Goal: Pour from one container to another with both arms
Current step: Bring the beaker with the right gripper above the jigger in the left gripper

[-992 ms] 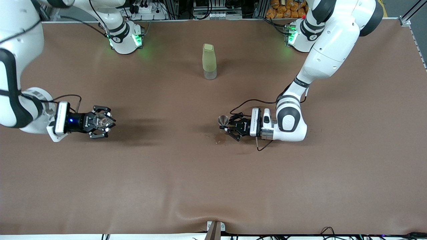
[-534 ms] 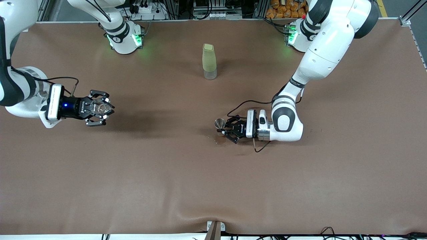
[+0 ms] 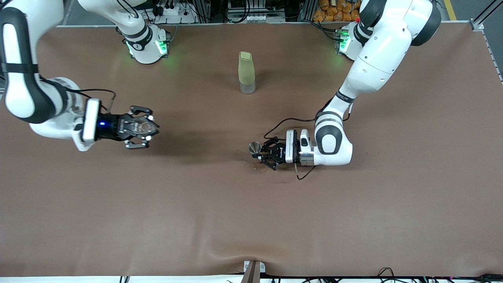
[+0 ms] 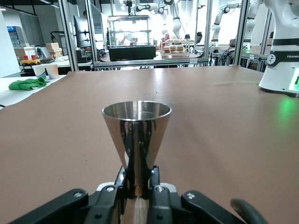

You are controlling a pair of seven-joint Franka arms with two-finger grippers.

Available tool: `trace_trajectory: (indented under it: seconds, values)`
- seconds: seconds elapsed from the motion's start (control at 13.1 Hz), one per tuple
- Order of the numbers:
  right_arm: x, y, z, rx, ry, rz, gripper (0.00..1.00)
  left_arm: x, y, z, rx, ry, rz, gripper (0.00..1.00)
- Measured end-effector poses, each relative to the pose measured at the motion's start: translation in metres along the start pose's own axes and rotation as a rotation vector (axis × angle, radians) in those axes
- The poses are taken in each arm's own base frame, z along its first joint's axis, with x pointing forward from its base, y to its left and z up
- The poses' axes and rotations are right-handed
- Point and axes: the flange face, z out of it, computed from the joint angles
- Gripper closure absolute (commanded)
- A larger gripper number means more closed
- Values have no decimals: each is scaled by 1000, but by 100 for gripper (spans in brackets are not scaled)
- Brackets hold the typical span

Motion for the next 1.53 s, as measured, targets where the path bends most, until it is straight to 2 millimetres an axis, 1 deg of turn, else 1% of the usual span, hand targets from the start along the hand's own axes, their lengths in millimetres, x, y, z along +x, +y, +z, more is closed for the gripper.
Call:
trace_trajectory:
  seconds: [0.15, 0.38, 0.61, 0.84, 0.92, 1.07, 1.22, 1.53]
  values:
    - [-2, -3, 38, -21, -2, 6, 100, 7, -5, 2, 3, 6, 11, 100]
    - [-4, -9, 89, -58, -8, 16, 100, 13, -7, 6, 10, 18, 14, 100]
    - [-9, -23, 141, -86, 19, 53, 100, 15, -9, 6, 30, 34, -7, 100]
    - [-21, -40, 191, -86, 54, 104, 100, 16, -11, 6, 38, 41, -23, 100]
    - [-26, -43, 201, -90, 63, 104, 100, 16, -11, 6, 38, 41, -27, 100]
    - [-39, -44, 216, -106, 90, 94, 100, 16, -11, 6, 39, 40, -28, 100]
    - [-59, -45, 232, -123, 114, 83, 100, 13, -12, 3, 43, 37, -31, 100]
    - [-95, -31, 252, -161, 137, 61, 100, 7, -10, 3, 43, 34, -39, 100]
